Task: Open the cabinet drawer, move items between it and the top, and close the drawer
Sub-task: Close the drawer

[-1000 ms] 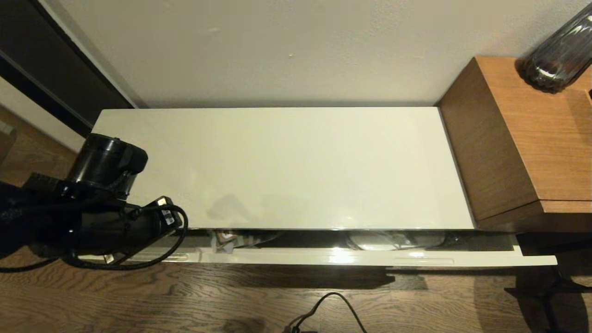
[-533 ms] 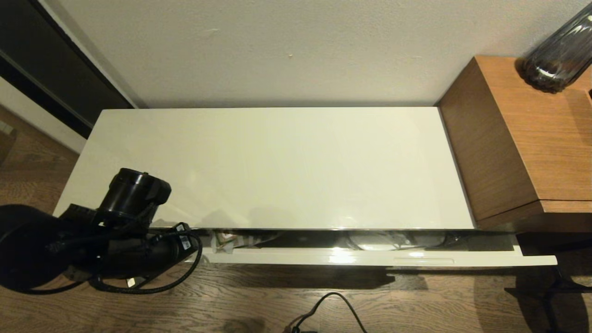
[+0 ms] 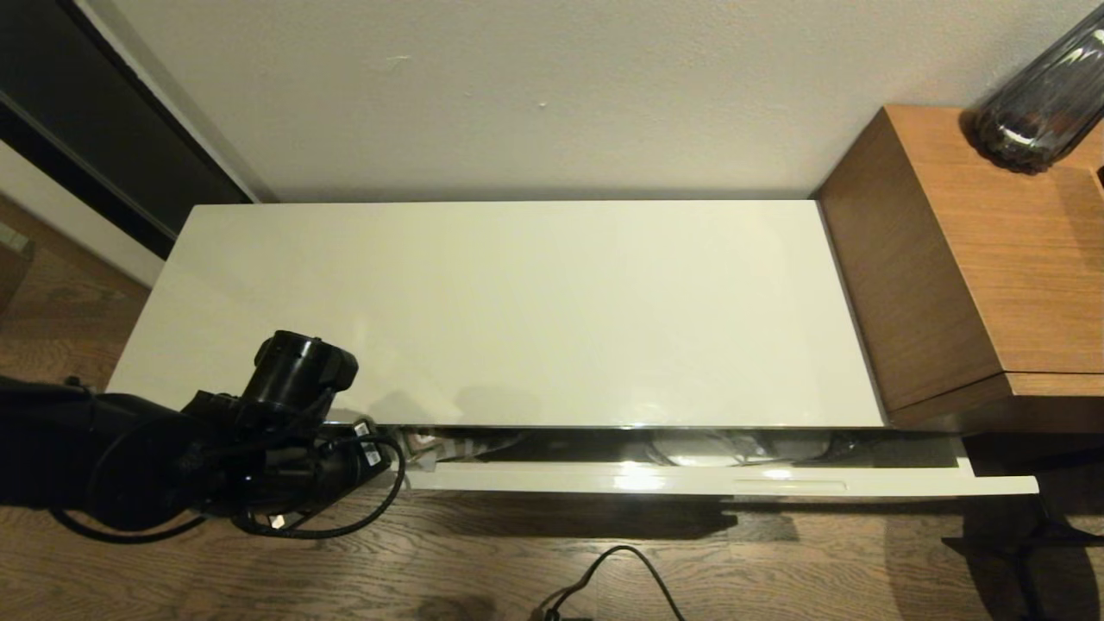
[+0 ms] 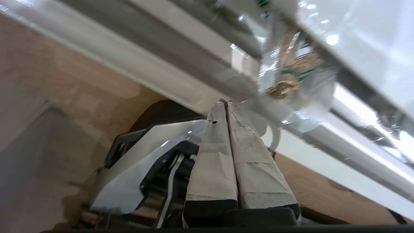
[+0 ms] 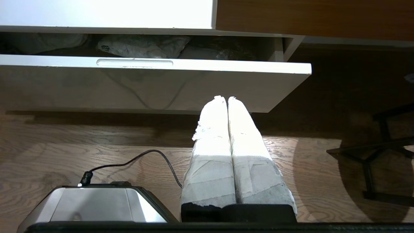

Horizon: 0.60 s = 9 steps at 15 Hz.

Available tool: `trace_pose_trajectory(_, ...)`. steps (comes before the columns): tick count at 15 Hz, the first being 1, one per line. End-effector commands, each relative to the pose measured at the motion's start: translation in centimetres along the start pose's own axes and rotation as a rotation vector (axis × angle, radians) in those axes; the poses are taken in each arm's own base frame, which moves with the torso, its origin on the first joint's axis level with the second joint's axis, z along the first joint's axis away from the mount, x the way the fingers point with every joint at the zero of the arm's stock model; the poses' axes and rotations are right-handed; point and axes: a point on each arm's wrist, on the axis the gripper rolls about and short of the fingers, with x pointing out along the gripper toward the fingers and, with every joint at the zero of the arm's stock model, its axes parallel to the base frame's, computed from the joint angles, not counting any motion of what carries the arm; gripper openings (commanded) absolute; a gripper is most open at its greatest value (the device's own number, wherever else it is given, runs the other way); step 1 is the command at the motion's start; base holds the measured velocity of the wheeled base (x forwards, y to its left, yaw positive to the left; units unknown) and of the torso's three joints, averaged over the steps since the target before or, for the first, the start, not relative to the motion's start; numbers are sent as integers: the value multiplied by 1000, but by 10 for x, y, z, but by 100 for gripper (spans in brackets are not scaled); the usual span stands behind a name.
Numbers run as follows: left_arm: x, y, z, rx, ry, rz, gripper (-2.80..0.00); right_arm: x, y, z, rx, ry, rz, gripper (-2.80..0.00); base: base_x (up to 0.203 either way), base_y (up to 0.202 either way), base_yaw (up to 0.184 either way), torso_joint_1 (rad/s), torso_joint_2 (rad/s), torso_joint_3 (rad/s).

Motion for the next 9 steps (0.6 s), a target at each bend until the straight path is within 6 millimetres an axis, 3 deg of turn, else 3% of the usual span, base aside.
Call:
trace_pose_trajectory(1, 9, -4, 1, -4, 3, 2, -280, 0, 0, 0, -1, 1, 0, -280, 0, 0, 0, 0, 0, 0)
trace_pose_trajectory(6, 8, -8, 5, -9, -10, -11, -280, 0, 0, 0, -1, 2, 0, -280, 0, 0, 0, 0, 0, 0)
trace_pose_trajectory(9, -17, -13, 16, -25, -69, -78, -280, 0, 0, 0, -1, 1, 0, -280, 0, 0, 0, 0, 0, 0)
